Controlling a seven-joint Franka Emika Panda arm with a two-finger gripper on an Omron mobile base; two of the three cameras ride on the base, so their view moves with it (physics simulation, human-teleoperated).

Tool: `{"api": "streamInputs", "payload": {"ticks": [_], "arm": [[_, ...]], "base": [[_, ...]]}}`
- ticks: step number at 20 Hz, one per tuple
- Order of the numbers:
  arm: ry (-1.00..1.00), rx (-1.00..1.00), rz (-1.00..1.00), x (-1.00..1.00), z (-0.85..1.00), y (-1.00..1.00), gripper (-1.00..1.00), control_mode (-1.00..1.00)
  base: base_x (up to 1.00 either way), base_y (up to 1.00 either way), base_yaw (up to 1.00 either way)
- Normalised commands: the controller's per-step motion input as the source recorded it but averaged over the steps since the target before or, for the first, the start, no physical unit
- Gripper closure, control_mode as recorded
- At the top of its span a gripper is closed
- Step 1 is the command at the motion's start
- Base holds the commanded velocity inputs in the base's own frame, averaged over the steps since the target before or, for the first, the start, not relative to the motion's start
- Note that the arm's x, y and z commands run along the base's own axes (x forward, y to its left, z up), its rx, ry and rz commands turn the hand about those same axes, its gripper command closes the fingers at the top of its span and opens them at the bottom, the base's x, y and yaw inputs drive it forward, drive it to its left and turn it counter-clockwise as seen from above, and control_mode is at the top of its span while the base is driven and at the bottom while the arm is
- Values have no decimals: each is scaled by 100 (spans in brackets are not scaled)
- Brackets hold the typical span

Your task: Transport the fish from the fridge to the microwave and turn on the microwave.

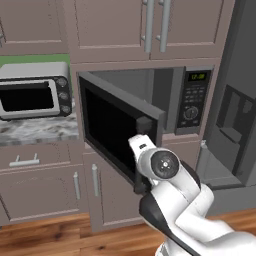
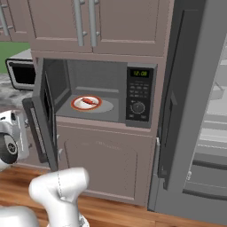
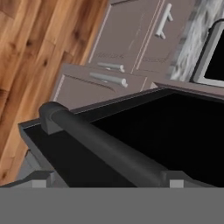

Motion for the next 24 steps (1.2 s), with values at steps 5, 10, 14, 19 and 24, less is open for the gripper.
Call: {"api": "streamInputs", "payload": {"ticks": [5,10,14,19,24], "arm": [[6,-4,-5,37,-1,-27,-100,-100],[5,-6,-6,43,-5,-24,-100,-100],[7,-8,-7,47,-8,-27,-100,-100],[7,-8,-6,51,-9,-27,-100,-100],[4,-9,-7,52,-11,-26,-100,-100]], "base": [[0,0,0],[0,0,0],[0,0,0],[0,0,0],[0,0,0]]}}
